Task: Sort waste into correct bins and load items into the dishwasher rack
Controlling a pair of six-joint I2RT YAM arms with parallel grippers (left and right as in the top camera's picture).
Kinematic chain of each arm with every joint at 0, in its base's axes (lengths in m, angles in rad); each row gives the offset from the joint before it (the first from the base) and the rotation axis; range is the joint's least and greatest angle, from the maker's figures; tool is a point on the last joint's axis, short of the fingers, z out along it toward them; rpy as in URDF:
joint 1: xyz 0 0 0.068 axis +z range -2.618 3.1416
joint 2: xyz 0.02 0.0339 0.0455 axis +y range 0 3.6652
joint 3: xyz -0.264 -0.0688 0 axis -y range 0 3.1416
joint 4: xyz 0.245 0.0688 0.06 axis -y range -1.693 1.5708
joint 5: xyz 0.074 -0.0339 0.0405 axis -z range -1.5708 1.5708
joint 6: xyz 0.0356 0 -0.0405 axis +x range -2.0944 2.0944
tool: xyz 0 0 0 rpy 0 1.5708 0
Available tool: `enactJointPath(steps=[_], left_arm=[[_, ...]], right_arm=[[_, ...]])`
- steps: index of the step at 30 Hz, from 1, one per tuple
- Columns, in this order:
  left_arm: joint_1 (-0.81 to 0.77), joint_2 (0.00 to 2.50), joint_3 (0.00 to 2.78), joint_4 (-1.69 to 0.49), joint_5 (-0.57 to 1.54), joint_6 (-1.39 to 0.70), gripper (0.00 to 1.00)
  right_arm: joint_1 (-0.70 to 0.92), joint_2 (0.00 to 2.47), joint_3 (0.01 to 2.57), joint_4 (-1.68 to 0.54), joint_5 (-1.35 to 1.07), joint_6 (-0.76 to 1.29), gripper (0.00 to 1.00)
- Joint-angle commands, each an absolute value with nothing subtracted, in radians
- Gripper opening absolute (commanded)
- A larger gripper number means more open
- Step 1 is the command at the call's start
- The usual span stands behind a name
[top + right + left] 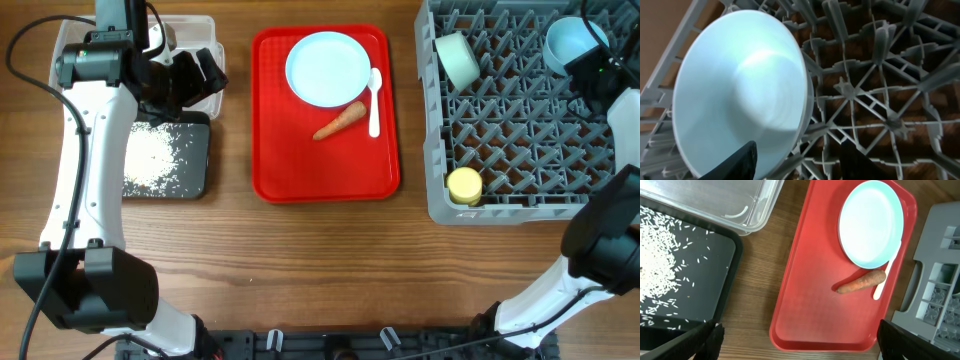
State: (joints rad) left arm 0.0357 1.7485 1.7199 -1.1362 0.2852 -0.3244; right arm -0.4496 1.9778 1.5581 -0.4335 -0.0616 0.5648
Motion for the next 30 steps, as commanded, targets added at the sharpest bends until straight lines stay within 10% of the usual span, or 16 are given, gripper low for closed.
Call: enactJointPath(steps=[1, 13, 30], left_arm=[[0.037, 1.744, 1.73, -1.134, 0.286, -0.326, 1.0], [0.037, 1.744, 1.73, -1.134, 0.286, -0.326, 1.0], [0.037, 1.744, 1.73, -1.134, 0.286, -0.326, 1.0]], right_arm=[[-0.45, 2.02, 1.557, -0.409, -0.041, 0.58, 0.53], [-0.45, 2.026, 1.558, -0.421, -0.048, 0.52, 0.04], [-0.385, 1.685, 1.575, -0.492, 0.158, 0.469, 0.04]])
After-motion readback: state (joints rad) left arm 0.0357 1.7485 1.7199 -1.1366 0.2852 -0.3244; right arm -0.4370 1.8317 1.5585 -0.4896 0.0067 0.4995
